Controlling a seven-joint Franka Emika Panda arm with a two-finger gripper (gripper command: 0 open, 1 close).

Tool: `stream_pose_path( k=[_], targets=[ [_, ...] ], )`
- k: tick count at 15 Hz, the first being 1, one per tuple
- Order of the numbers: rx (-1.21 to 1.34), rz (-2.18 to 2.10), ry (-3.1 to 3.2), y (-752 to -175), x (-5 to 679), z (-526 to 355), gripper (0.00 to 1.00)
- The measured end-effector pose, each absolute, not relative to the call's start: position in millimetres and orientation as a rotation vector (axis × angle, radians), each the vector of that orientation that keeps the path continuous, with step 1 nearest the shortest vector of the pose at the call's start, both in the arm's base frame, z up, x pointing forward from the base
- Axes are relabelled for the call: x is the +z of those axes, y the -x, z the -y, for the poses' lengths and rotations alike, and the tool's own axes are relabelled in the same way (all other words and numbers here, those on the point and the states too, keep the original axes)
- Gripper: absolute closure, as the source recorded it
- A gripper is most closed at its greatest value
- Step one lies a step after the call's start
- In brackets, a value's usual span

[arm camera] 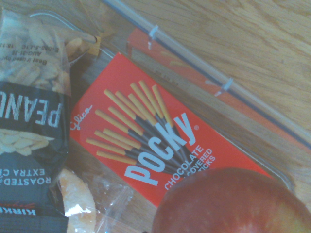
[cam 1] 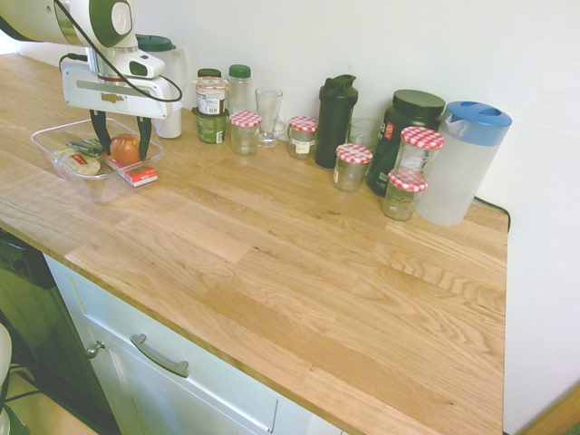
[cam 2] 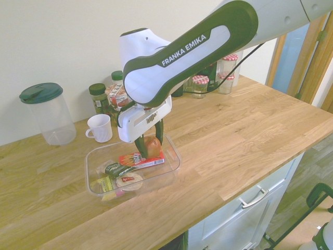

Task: Put the apple into the container

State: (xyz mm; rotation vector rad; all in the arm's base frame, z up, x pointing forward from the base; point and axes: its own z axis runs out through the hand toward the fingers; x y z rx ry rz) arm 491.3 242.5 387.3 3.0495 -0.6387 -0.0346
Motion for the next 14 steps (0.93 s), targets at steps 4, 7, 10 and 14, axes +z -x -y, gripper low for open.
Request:
stream_pose_path(
  k=[4, 7, 10, 14],
  targets=[
    [-0.028, 0.644, -3.05, -492, 389, -241, 0.0],
    [0.0, 0.683, -3.072, -497, 418, -234, 0.0],
    [0.064, 0.742, -3.111, -499, 517, -206, 0.0],
    [0.065, 1.107, -2.941, -503, 529, -68, 0.0]
  ],
)
